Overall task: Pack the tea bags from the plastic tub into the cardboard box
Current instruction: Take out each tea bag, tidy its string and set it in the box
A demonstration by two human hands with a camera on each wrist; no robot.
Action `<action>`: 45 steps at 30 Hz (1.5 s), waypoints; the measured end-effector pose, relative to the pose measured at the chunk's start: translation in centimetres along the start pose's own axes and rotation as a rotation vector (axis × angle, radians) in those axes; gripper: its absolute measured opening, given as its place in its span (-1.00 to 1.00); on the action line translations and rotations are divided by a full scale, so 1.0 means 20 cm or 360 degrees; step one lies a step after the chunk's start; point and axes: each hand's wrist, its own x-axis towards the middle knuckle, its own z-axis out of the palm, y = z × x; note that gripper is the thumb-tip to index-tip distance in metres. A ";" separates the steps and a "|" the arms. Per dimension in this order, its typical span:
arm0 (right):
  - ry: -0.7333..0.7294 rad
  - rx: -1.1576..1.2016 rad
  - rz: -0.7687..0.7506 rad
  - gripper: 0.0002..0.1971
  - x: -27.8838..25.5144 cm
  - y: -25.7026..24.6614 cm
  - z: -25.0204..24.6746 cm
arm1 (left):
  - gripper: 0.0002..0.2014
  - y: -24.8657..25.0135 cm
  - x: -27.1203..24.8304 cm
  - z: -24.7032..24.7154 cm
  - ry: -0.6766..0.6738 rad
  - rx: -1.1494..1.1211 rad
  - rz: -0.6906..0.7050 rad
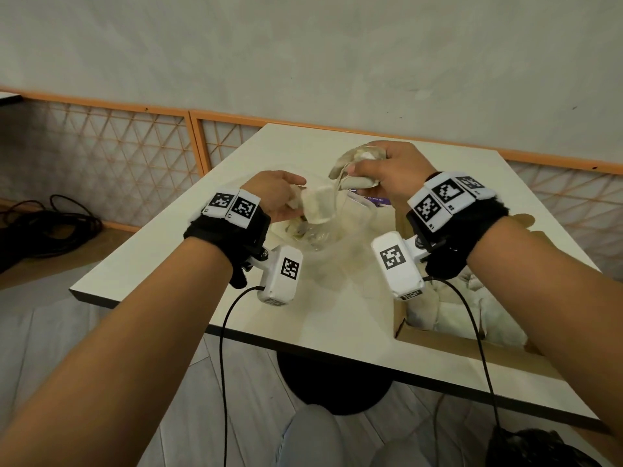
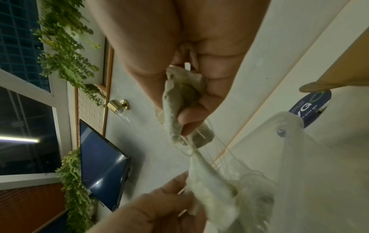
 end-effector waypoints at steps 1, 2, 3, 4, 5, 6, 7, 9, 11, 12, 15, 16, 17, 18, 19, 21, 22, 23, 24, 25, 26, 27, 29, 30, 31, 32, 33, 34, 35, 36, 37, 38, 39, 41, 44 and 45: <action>-0.0006 0.0010 -0.0008 -0.70 -0.01 -0.02 -0.01 | -0.65 0.00 0.00 0.00 0.0015 0.0062 0.0016; -0.0009 0.0007 -0.0018 -0.71 -0.01 -0.03 -0.02 | -0.64 0.00 0.00 0.01 0.0028 0.0144 0.0043; -0.0013 -0.0004 -0.0028 -0.73 -0.02 -0.05 -0.04 | -0.63 0.00 0.00 0.01 0.0032 0.0235 0.0079; -0.0020 -0.0014 -0.0041 -0.75 -0.02 -0.05 -0.05 | -0.61 0.00 0.00 0.02 0.0025 0.0335 0.0119; -0.0025 -0.0011 -0.0048 -0.76 -0.03 -0.06 -0.06 | -0.59 0.00 0.00 0.03 0.0011 0.0460 0.0173; -0.0019 0.0005 -0.0041 -0.76 -0.04 -0.06 -0.06 | -0.59 0.01 0.00 0.04 -0.0001 0.0601 0.0228; -0.0008 0.0020 -0.0026 -0.76 -0.04 -0.06 -0.07 | -0.58 0.02 -0.01 0.06 -0.0019 0.0731 0.0272; -0.0024 0.0019 -0.0011 -0.77 -0.06 -0.06 -0.07 | -0.51 0.04 -0.04 0.10 -0.0088 0.0917 0.0329; -0.0028 0.0031 -0.0031 -0.86 -0.07 -0.08 -0.07 | -0.47 0.06 -0.08 0.13 -0.0178 0.1157 0.0379; -0.0007 0.0058 -0.0039 -0.91 -0.08 -0.09 -0.07 | -0.51 0.06 -0.09 0.14 -0.0207 0.1330 0.0411; -0.0001 0.0113 -0.0071 -0.90 -0.11 -0.15 -0.14 | -0.75 0.05 -0.10 0.16 -0.0174 0.1661 0.0474; -0.0001 0.0094 -0.0079 -0.88 -0.14 -0.17 -0.17 | -0.79 0.04 -0.09 0.16 -0.0141 0.1686 0.0484; 0.0009 0.0066 -0.0080 -0.87 -0.16 -0.18 -0.20 | -0.81 0.04 -0.08 0.17 -0.0101 0.1690 0.0485; 0.0019 0.0044 -0.0076 -0.87 -0.19 -0.18 -0.24 | -0.81 0.04 -0.07 0.17 -0.0066 0.1687 0.0487; 0.0027 0.0022 -0.0071 -0.89 -0.23 -0.18 -0.29 | -0.81 0.03 -0.06 0.16 -0.0037 0.1685 0.0476; 0.0042 -0.0025 -0.0076 -0.85 -0.30 -0.17 -0.39 | -0.80 0.03 -0.04 0.16 0.0021 0.1682 0.0431; 0.0047 -0.0040 -0.0063 -0.83 -0.34 -0.15 -0.44 | -0.79 0.03 -0.02 0.15 0.0049 0.1679 0.0410; 0.0049 -0.0058 -0.0039 -0.83 -0.38 -0.14 -0.49 | -0.78 0.02 -0.01 0.15 0.0065 0.1670 0.0388; 0.0057 -0.0072 -0.0003 -0.86 -0.42 -0.12 -0.54 | -0.78 0.02 -0.01 0.14 0.0075 0.1648 0.0379; 0.0077 -0.0081 0.0036 -0.88 -0.45 -0.10 -0.59 | -0.78 0.03 0.00 0.13 0.0066 0.1618 0.0371; 0.0116 -0.0097 0.0078 -0.89 -0.49 -0.08 -0.64 | -0.77 0.04 0.00 0.14 0.0037 0.1589 0.0369; 0.0147 -0.0112 0.0124 -0.89 -0.52 -0.06 -0.68 | -0.74 0.05 0.00 0.13 0.0017 0.1577 0.0361; 0.0213 -0.0153 0.0217 -0.86 -0.60 -0.02 -0.78 | -0.66 0.09 0.00 0.17 0.0041 0.1542 0.0423; 0.0235 -0.0171 0.0256 -0.84 -0.64 0.00 -0.81 | -0.62 0.11 -0.01 0.19 0.0108 0.1475 0.0508; 0.0257 -0.0184 0.0287 -0.80 -0.67 0.02 -0.85 | -0.60 0.13 -0.02 0.22 0.0198 0.1377 0.0627; 0.0274 -0.0183 0.0307 -0.76 -0.70 0.04 -0.88 | -0.59 0.15 -0.04 0.26 0.0293 0.1260 0.0776; 0.0279 -0.0171 0.0313 -0.74 -0.72 0.04 -0.90 | -0.59 0.17 -0.06 0.30 0.0366 0.1119 0.0924; 0.0270 -0.0157 0.0310 -0.75 -0.74 0.04 -0.92 | -0.60 0.19 -0.09 0.36 0.0391 0.0959 0.1036; 0.0252 -0.0144 0.0296 -0.77 -0.76 0.04 -0.94 | -0.62 0.21 -0.11 0.42 0.0353 0.0782 0.1089; 0.0223 -0.0136 0.0275 -0.80 -0.78 0.03 -0.96 | -0.65 0.22 -0.15 0.48 0.0272 0.0597 0.1080; 0.0190 -0.0133 0.0249 -0.82 -0.79 0.02 -0.96 | -0.71 0.23 -0.18 0.55 0.0153 0.0415 0.1024; 0.0147 -0.0133 0.0219 -0.84 -0.80 0.00 -0.96 | -0.77 0.22 -0.22 0.62 -0.0001 0.0246 0.0922; 0.0093 -0.0130 0.0192 -0.85 -0.81 -0.02 -0.95 | -0.84 0.19 -0.25 0.69 -0.0173 0.0090 0.0776; -0.0040 -0.0109 0.0155 -0.85 -0.80 -0.06 -0.93 | -0.92 0.11 -0.33 0.81 -0.0538 -0.0156 0.0419; -0.0183 -0.0028 0.0142 -0.83 -0.77 -0.07 -0.85 | -0.49 -0.04 -0.38 0.93 -0.1012 -0.0410 -0.0125; -0.0221 -0.0026 0.0142 -0.82 -0.75 -0.06 -0.82 | -0.37 -0.09 -0.39 0.96 -0.1174 -0.0484 -0.0257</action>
